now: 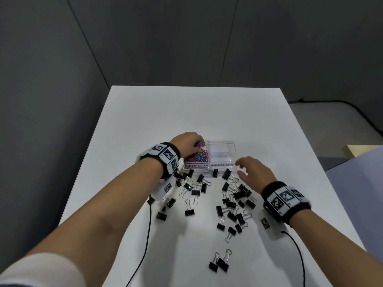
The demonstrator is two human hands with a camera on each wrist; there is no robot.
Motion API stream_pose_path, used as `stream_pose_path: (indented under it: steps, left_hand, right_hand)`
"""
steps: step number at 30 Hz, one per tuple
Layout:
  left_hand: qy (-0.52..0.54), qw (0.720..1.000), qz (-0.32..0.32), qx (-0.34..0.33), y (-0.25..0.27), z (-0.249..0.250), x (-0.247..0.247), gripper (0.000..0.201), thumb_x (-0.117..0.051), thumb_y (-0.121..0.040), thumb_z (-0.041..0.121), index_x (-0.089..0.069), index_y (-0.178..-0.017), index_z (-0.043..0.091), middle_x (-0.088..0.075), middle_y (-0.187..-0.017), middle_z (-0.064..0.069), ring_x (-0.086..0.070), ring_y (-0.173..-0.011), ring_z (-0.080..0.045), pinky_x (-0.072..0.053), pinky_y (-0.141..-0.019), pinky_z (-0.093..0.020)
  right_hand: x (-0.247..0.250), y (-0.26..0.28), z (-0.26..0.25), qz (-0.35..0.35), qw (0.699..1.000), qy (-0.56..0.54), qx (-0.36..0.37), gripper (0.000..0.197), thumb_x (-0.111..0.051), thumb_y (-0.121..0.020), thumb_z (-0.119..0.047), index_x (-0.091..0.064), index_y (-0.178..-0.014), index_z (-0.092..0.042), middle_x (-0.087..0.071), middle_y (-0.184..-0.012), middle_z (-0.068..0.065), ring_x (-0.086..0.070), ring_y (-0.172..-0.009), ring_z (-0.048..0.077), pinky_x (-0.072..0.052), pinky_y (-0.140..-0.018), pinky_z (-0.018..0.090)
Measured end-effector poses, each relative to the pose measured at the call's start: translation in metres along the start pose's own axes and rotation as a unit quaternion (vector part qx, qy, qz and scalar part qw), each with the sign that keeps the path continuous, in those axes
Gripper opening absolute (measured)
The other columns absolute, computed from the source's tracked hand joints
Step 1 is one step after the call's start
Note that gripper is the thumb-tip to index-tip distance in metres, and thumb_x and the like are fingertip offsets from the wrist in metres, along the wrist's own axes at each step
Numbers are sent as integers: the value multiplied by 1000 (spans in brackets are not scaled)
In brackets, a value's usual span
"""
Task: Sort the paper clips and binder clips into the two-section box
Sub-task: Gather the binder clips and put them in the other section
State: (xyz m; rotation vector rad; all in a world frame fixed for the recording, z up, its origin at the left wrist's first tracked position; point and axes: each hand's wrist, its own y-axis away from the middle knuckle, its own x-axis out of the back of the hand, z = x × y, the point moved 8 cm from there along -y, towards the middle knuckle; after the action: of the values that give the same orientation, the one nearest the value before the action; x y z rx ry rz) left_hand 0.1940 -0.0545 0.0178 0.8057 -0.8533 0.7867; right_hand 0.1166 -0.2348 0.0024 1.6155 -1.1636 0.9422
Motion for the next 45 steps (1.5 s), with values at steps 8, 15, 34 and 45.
stream_pose_path:
  steps: [8,15,34,45]
  left_hand:
    - [-74,993,89,-33,17,9,9,33,-51,-93,32,-60,-123,21,-54,-132,0,-54,-116,-21,-42,-93,-34]
    - [-55,975,93,195,99,-67,-24,41,-40,-96,35,-49,-130,15,-48,-132,-10,-50,-118,-27,-46,-90,-40]
    - [85,977,-26,195,168,-29,-122,84,-72,-76,37,-25,-144,19,-28,-142,-13,-39,-129,-32,-41,-105,-40]
    - [23,990,-11,139,152,-6,-128,60,-68,-80,32,-42,-132,19,-38,-130,-10,-47,-117,-27,-47,-93,-36]
  right_hand:
    - [-15,31,64,-57,978,52,-193,47,-43,-94,-39,-38,-134,-15,-41,-134,13,-45,-121,31,-44,-92,40]
    - [-48,70,68,-118,960,6,-256,68,-42,-89,-57,-30,-138,-12,-34,-138,18,-47,-120,39,-45,-95,44]
    - [-99,127,-21,-201,978,10,-50,121,-81,-62,-45,2,-148,-29,-16,-147,11,-44,-123,31,-45,-101,44]
    - [-89,102,-29,-112,992,22,-57,76,-72,-76,-33,-30,-138,-23,-26,-141,9,-44,-121,30,-48,-95,43]
